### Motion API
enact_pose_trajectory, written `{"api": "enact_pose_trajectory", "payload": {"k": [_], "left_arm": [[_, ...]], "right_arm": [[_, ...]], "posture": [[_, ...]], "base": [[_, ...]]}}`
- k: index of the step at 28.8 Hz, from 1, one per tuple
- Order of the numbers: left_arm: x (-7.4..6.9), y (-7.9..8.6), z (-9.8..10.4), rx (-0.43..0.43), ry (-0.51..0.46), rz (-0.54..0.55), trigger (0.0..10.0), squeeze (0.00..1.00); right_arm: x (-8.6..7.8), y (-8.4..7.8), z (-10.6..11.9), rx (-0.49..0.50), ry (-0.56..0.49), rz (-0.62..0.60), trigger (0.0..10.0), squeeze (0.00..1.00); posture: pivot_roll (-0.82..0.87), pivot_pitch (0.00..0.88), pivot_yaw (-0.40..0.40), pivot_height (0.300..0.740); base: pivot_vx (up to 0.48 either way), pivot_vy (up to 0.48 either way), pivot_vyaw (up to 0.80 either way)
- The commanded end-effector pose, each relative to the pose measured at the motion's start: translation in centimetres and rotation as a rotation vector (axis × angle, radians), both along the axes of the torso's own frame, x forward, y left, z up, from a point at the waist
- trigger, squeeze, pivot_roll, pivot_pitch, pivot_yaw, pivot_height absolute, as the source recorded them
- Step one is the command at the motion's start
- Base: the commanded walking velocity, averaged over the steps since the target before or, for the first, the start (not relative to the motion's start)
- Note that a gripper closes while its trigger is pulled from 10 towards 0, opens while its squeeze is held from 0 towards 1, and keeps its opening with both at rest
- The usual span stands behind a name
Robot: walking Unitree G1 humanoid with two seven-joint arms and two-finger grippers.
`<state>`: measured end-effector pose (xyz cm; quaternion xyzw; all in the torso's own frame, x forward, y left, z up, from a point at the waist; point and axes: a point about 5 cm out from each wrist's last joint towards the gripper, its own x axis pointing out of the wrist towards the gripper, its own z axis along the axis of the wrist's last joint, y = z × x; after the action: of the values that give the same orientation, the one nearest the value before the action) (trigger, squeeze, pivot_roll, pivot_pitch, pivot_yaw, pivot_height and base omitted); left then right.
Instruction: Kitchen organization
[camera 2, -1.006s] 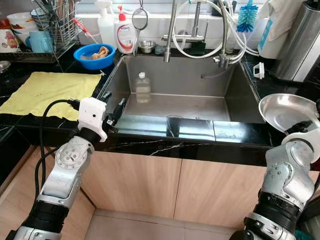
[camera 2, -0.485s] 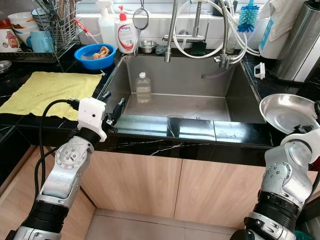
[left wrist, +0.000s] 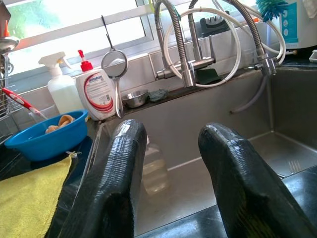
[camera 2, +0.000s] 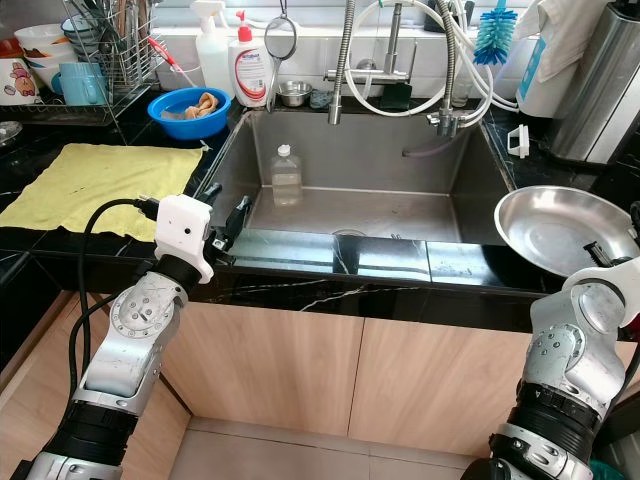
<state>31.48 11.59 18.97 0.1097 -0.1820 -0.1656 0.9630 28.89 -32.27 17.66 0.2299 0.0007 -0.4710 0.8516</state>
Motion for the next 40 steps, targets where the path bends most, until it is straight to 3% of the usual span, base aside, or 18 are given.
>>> {"api": "enact_pose_trajectory", "payload": {"k": [1, 4, 5, 6, 7, 11, 13, 20, 22, 30, 40], "left_arm": [[0.1, -0.1, 0.5, 0.025, -0.022, -0.010, 10.0, 0.00], [0.1, -0.2, 0.4, 0.021, -0.021, -0.010, 10.0, 0.00], [0.1, -0.2, 0.4, 0.021, -0.020, -0.010, 10.0, 0.00], [0.2, -0.2, 0.4, 0.021, -0.020, -0.010, 10.0, 0.00], [0.2, -0.2, 0.4, 0.019, -0.020, -0.009, 10.0, 0.00], [0.2, -0.3, 0.4, 0.016, -0.021, -0.006, 10.0, 0.00], [0.1, -0.2, 0.3, 0.014, -0.022, 0.000, 10.0, 0.00], [0.1, -0.1, 0.3, 0.013, -0.023, 0.007, 10.0, 0.00], [0.1, -0.1, 0.3, 0.013, -0.024, 0.010, 10.0, 0.00], [-0.1, -0.1, 0.2, 0.007, -0.025, 0.016, 10.0, 0.00], [-0.2, 0.0, 0.2, 0.004, -0.025, 0.022, 10.0, 0.00]], "right_arm": [[0.5, 0.1, 0.6, -0.008, -0.015, 0.013, 0.0, 0.00], [1.4, 0.6, 1.0, -0.037, -0.023, 0.062, 0.0, 0.00], [2.0, 0.9, 1.2, -0.060, -0.020, 0.098, 1.1, 0.00], [2.6, 1.2, 1.5, -0.088, -0.015, 0.140, 1.1, 0.00], [3.5, 1.8, 1.8, -0.104, -0.015, 0.183, 10.0, 0.00], [5.4, 2.7, 2.5, -0.146, -0.020, 0.257, 10.0, 0.00], [7.5, 4.1, 2.8, -0.193, -0.002, 0.376, 10.0, 0.00], [9.3, 5.8, 3.1, -0.279, 0.028, 0.500, 10.0, 0.00], [10.0, 6.5, 2.7, -0.331, 0.079, 0.552, 10.0, 0.00], [10.7, 7.3, 1.1, -0.480, 0.233, 0.639, 10.0, 0.00], [10.4, 6.5, 0.0, -0.520, 0.307, 0.644, 10.0, 0.00]], "posture": [[0.06, 0.000, 0.021, 0.740], [0.05, 0.000, 0.021, 0.740], [0.05, 0.000, 0.021, 0.740], [0.05, 0.000, 0.021, 0.740], [0.05, 0.000, 0.021, 0.740], [0.06, 0.000, 0.014, 0.740], [0.07, 0.000, 0.008, 0.740], [0.08, 0.000, 0.001, 0.740], [0.09, 0.000, -0.007, 0.740], [0.09, 0.000, -0.014, 0.740], [0.11, 0.000, -0.021, 0.740]], "base": [[0.000, 0.000, 0.00], [0.000, 0.000, 0.00], [0.000, 0.000, 0.00], [0.000, 0.000, 0.00], [0.000, 0.000, 0.00], [0.000, 0.000, 0.00], [0.000, 0.000, 0.00], [0.000, 0.000, 0.00], [0.000, 0.000, 0.00], [0.000, 0.000, 0.00], [0.000, 0.000, 0.00]]}}
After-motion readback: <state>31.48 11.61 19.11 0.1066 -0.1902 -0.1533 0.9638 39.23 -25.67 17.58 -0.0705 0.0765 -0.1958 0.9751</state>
